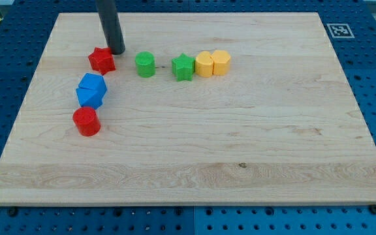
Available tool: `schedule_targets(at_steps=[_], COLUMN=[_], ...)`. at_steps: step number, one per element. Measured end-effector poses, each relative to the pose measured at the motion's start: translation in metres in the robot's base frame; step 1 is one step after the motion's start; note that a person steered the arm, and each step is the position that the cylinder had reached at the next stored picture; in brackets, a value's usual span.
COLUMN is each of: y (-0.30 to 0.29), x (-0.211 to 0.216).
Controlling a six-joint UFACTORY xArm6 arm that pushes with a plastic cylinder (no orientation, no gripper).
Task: Nudge blue triangle a bit left
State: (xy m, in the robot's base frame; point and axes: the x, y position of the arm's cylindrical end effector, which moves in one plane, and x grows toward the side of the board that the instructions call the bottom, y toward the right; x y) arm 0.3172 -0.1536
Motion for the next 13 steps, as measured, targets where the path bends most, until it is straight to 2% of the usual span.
schedule_targets(at_steps=[1,3,5,6,8,11,13], y=[-0.026,-0.033,-0.015,0.007,0.029,0.029,0.024], x=[0.013,0.018,-0.013,-0.005,0.047,0.128,0.141])
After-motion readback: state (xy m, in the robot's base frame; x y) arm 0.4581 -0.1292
